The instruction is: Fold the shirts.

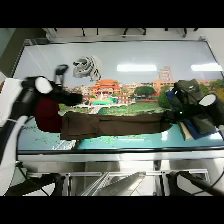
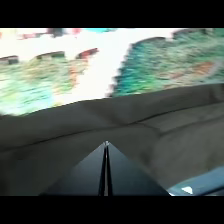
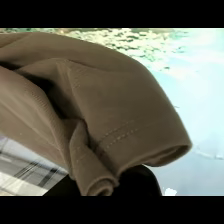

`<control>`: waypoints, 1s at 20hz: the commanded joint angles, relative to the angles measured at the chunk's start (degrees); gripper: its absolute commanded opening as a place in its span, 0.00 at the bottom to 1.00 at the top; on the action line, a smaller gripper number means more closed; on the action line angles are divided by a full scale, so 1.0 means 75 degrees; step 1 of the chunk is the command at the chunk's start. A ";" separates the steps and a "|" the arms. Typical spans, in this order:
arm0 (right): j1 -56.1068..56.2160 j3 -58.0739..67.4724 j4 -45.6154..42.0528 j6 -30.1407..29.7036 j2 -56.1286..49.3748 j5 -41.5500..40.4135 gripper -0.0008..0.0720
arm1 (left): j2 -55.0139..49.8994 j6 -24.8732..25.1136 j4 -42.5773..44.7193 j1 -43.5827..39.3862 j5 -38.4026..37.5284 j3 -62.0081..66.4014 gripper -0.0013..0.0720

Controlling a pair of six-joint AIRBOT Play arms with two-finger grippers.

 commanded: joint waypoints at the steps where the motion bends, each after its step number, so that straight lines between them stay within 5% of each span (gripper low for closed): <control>1: 0.0207 0.0592 -0.0402 0.0831 0.0959 0.0813 0.05 | -0.0851 -0.0105 -0.0769 -0.1416 0.1026 -0.0102 0.03; 6: 0.0548 0.2011 -0.0364 0.1483 0.1003 0.1757 0.05 | -0.2591 -0.0326 -0.0764 -0.3232 0.1323 0.0930 0.03; 13: 0.0784 0.2830 -0.0361 0.1693 0.0941 0.2314 0.05 | -0.4296 -0.0659 -0.0761 -0.4296 0.1361 0.2801 0.03; 20: 0.0796 0.2873 -0.0361 0.1690 0.0804 0.2305 0.05 | -0.3605 -0.0664 -0.0230 -0.4068 0.0670 0.2824 0.03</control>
